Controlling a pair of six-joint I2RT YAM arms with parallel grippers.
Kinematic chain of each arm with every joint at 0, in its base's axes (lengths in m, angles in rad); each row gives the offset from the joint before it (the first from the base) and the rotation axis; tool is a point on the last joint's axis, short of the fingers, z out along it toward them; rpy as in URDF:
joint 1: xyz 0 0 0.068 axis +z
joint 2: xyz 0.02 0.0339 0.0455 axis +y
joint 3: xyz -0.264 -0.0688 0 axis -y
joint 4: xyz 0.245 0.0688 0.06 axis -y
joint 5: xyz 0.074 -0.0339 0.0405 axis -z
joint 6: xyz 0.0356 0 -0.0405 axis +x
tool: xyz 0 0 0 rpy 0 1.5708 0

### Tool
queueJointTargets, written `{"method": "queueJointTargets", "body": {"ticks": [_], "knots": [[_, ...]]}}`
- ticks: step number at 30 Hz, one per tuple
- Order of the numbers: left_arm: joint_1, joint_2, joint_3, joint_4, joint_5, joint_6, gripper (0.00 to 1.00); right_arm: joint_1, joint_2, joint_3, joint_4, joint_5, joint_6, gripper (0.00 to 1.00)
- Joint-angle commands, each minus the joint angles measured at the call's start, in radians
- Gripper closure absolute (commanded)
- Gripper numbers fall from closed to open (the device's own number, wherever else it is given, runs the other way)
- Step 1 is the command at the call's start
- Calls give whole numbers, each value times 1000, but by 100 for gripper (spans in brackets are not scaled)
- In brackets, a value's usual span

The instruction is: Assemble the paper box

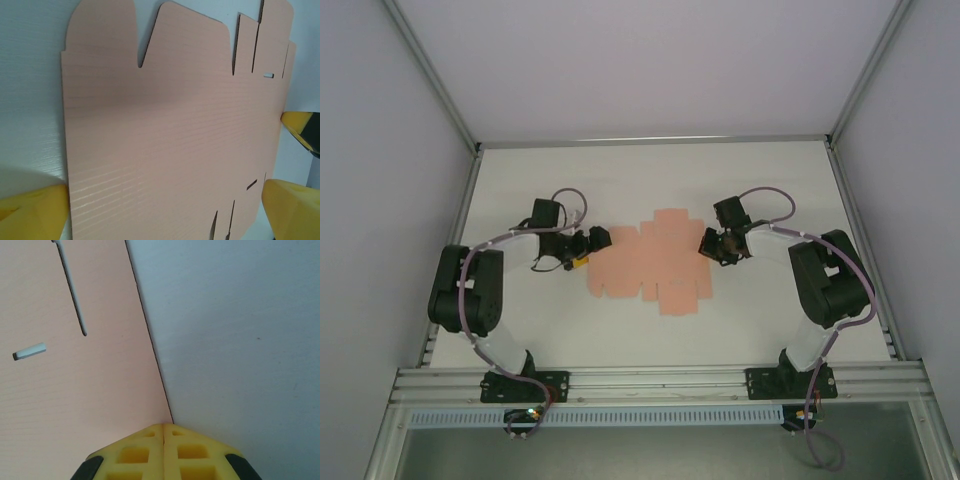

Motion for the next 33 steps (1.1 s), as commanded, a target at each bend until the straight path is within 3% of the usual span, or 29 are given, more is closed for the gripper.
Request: {"method": "queueJointTargets", "body": {"ticks": [1, 13, 19, 25, 29, 33], "knots": [[-64, 52, 11, 63, 177, -18, 2, 1, 77, -53, -72, -3, -17, 95], [-66, -190, 30, 13, 117, 8, 9, -18, 59, -104, 18, -101, -41, 94], [-72, -282, -2, 111, 142, -53, 17, -19, 41, -136, 98, -149, -47, 94], [-110, -280, 63, -45, 31, 35, 41, -19, 32, -153, 138, -172, -52, 94], [-114, -265, 95, -140, -53, 66, 66, -22, 29, -163, 148, -174, -49, 93], [-124, -272, 103, -185, -114, 88, 72, -26, 20, -166, 142, -168, -53, 93]]}}
